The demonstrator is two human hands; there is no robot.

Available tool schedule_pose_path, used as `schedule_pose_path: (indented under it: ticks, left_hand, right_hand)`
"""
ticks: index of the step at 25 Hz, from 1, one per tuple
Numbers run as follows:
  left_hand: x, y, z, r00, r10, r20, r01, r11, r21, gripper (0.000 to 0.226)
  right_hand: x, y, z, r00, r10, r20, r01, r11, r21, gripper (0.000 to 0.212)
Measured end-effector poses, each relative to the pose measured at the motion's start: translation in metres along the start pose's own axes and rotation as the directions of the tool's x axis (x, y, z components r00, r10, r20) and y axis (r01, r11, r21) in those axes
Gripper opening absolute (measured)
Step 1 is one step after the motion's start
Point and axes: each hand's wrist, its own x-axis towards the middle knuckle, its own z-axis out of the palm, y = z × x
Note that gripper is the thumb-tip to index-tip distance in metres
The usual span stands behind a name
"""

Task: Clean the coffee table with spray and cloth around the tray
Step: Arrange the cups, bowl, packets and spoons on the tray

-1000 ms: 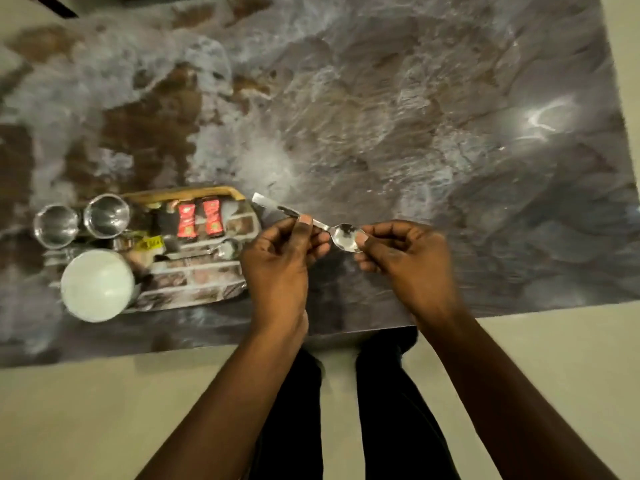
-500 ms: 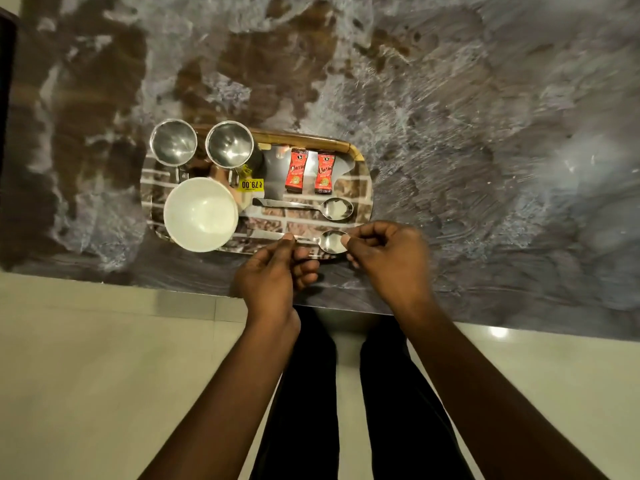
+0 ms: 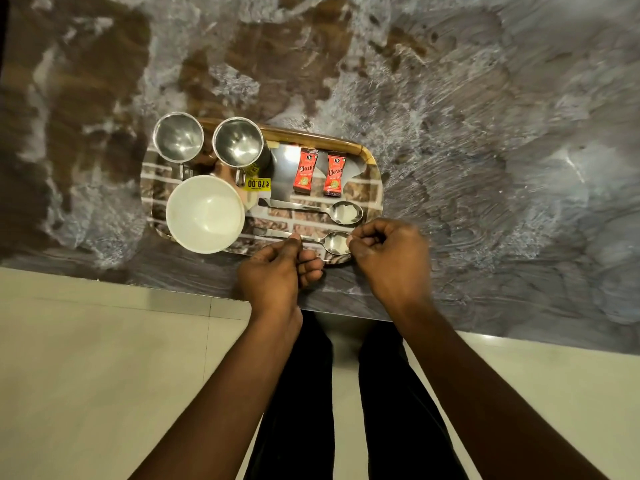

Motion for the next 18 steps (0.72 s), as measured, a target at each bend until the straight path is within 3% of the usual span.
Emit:
schedule_pose_path:
  ticks: [8, 11, 13, 15, 18]
  left_hand:
    - [-0.002, -0.004, -0.004, 0.998, 0.057, 0.000, -0.057, 0.998, -0.029, 0.019]
    - [-0.016, -0.004, -0.020, 0.983, 0.179, -0.045, -0.179, 0.984, 0.003, 0.024]
    - [-0.013, 0.000, -0.050, 0.925, 0.346, -0.156, -0.343, 0.938, 0.046, 0.034]
    - [0.010, 0.013, -0.090, 0.823, 0.483, -0.299, -0.476, 0.874, 0.099, 0.026]
    - [0.061, 0.056, -0.138, 0.739, 0.534, -0.411, -0.510, 0.842, 0.175, 0.010]
  right_hand:
    - [-0.005, -0.002, -0.003, 1.000, 0.027, 0.014, -0.029, 0.993, 0.114, 0.008]
    - [-0.007, -0.004, -0.012, 0.997, 0.077, 0.002, -0.075, 0.973, 0.220, 0.006]
    - [-0.005, -0.003, -0.020, 0.988, 0.132, -0.075, -0.108, 0.958, 0.264, 0.004]
    - [0.002, 0.002, -0.026, 0.968, 0.217, -0.130, -0.166, 0.934, 0.318, 0.006]
    - [0.015, 0.003, -0.027, 0.954, 0.291, -0.078, -0.240, 0.890, 0.387, 0.010]
